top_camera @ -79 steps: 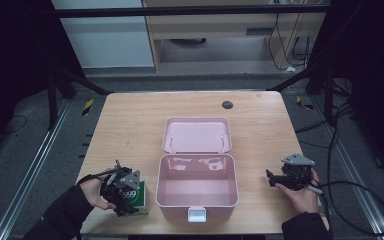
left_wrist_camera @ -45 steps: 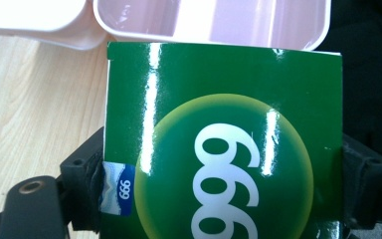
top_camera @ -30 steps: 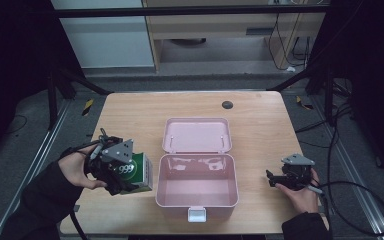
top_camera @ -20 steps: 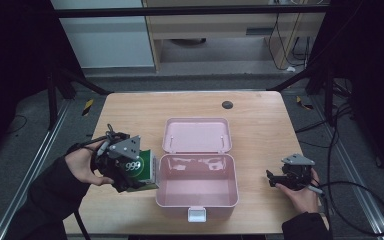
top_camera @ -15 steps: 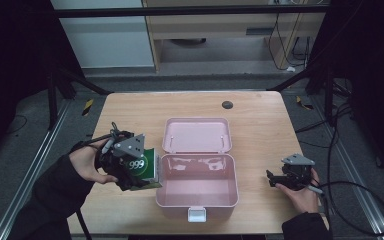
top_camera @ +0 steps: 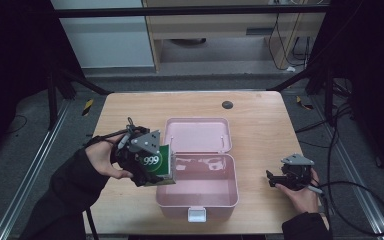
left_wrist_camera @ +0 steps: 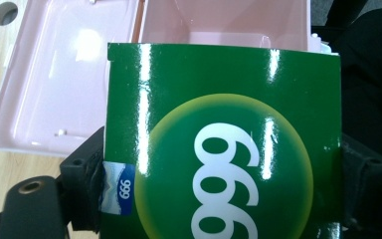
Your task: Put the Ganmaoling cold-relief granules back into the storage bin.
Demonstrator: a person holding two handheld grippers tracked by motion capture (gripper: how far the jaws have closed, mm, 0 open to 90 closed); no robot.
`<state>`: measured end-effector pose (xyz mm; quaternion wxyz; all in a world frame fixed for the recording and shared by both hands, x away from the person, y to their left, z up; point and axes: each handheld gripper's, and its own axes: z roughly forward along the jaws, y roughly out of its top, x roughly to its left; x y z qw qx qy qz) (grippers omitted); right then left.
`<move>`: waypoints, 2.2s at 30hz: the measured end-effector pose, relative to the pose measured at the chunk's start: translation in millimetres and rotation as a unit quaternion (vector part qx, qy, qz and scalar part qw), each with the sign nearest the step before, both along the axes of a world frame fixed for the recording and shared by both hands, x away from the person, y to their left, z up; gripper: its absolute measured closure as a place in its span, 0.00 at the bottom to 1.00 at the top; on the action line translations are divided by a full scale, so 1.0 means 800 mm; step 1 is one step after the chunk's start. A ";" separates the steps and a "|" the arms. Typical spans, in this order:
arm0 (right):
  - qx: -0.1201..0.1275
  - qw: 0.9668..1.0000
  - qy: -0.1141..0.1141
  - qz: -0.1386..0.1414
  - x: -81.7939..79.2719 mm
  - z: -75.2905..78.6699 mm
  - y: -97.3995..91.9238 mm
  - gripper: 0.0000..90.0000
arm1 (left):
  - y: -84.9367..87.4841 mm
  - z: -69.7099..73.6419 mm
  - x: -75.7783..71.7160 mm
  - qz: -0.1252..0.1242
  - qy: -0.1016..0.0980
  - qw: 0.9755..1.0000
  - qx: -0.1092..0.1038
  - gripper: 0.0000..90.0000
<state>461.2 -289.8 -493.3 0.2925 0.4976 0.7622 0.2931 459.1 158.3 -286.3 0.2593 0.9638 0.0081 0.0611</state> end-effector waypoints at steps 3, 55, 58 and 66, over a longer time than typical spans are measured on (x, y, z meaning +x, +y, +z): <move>-0.001 1.000 0.000 0.001 0.000 0.000 0.000 0.06 | -0.008 0.000 0.002 -0.004 0.001 1.000 -0.003 0.16; -0.006 1.000 0.004 0.004 0.001 -0.003 0.001 0.06 | -0.065 -0.098 0.021 -0.030 0.047 0.997 0.056 0.16; -0.007 1.000 0.005 0.004 0.001 -0.003 0.001 0.06 | -0.065 -0.106 0.022 -0.029 0.052 0.997 0.058 0.16; -0.007 1.000 0.007 0.005 0.001 -0.004 0.002 0.06 | -0.066 -0.123 0.024 -0.030 0.053 0.996 0.070 0.16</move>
